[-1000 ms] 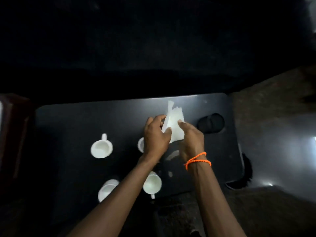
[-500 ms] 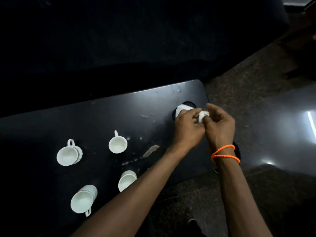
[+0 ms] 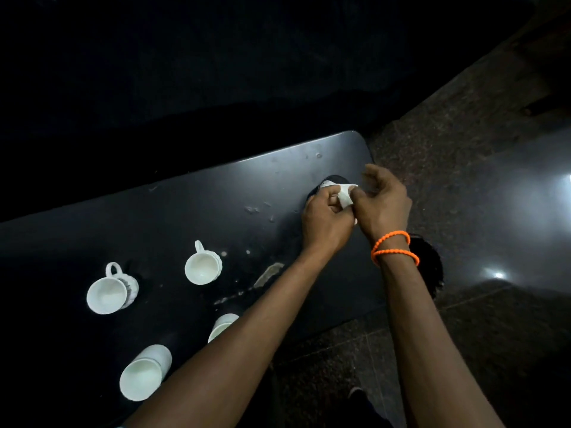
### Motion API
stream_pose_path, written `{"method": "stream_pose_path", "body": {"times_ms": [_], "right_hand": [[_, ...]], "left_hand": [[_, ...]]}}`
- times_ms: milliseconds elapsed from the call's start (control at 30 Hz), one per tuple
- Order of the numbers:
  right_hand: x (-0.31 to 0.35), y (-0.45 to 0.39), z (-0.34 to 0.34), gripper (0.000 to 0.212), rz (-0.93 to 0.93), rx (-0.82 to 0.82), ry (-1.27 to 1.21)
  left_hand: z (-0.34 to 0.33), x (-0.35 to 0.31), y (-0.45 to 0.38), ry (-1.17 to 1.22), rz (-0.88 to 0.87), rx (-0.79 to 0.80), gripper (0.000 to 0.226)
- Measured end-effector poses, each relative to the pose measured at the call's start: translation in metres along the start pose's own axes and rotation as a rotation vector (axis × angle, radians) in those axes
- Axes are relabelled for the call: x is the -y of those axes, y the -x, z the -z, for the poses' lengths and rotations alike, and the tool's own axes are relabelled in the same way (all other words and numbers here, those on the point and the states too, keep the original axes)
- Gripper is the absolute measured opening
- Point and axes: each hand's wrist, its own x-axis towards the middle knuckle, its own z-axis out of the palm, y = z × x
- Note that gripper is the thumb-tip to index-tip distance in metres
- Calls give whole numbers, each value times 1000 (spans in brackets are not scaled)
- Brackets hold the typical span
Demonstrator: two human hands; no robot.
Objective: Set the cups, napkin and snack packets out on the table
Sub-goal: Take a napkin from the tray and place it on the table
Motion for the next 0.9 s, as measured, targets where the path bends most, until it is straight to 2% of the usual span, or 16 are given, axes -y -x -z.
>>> {"method": "stream_pose_path", "body": {"times_ms": [133,233,300,367,433,533,667,800,900], "right_hand": [[-18,-3,-13,48,-47,-159,-105],[-39,0,-20,39,-187,-237,-215],[-55,0,-26,33,-333,-206,-344],[-64,2,-29,39,-485,-109,-510],[-72,0,-34,59,-571,-2,-695],[-77,-2,-41,72,-582,85,-779],[-74,1,-47,68,-528,95,-828],[-74,15,-48,68,-503,59,-800],[-80,36,-49,70,-504,85,-789]], "left_hand": [[15,20,-18,-50,-6,-127,33],[28,33,-35,-53,18,-219,29],[32,40,-44,-83,18,-215,31],[33,43,-52,-131,3,-138,42],[34,45,-60,-159,14,-12,61],[37,46,-69,-167,104,147,93],[41,52,-70,-86,160,248,116],[49,59,-51,1,169,238,109],[59,72,-30,55,165,235,81]]}}
